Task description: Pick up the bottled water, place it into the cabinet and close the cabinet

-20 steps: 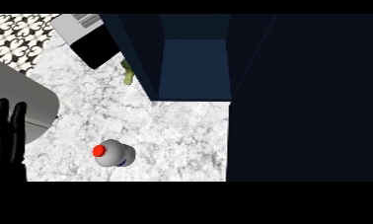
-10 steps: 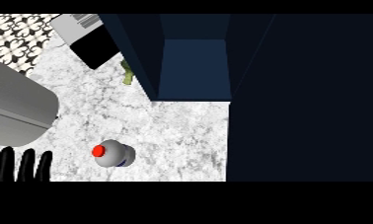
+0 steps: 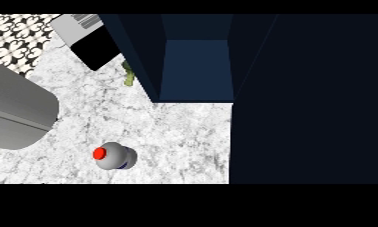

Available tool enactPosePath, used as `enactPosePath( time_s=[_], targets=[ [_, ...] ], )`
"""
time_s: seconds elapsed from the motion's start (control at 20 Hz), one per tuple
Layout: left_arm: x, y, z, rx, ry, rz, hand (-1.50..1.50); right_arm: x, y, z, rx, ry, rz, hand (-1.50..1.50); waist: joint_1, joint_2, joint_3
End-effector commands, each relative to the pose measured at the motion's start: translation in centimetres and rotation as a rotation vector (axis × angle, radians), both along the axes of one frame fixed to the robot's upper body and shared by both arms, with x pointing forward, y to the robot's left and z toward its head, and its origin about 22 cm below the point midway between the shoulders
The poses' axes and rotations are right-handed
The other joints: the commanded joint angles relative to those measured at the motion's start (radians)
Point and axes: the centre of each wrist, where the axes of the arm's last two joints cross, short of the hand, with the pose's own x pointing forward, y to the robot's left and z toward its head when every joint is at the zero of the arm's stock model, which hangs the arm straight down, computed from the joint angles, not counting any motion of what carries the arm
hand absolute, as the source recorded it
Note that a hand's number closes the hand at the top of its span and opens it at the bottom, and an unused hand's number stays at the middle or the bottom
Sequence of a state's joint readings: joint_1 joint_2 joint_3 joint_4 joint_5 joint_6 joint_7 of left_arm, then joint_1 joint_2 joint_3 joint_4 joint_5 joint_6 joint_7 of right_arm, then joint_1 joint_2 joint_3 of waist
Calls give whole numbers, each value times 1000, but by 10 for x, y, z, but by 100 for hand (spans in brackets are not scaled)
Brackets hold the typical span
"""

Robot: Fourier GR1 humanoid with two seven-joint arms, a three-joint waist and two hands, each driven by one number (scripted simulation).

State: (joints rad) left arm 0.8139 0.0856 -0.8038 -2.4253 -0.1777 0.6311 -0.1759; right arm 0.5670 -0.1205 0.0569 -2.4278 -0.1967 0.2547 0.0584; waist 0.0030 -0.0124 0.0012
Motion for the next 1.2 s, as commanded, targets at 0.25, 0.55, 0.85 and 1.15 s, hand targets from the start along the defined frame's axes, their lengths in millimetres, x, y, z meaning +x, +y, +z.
enactPosePath(
  time_s=[0.25, 0.55, 0.85, 1.15],
  targets=[
    [-15, 2, 5, 70, -52, 45, -150, -37, 2, 41, 23, -46, 26, -150, -6, 5, -2],
    [-2, 16, -19, 82, 17, 72, -150, -38, 3, 24, 22, -64, 20, -150, -12, 8, -2],
    [18, 21, -37, -16, 21, 92, -150, -49, 4, 32, 23, -40, 52, -150, -14, 9, -3],
    [21, 35, -83, 28, 102, 97, -150, -55, -5, 32, 20, -64, 42, -150, -8, 9, -3]
  ],
)
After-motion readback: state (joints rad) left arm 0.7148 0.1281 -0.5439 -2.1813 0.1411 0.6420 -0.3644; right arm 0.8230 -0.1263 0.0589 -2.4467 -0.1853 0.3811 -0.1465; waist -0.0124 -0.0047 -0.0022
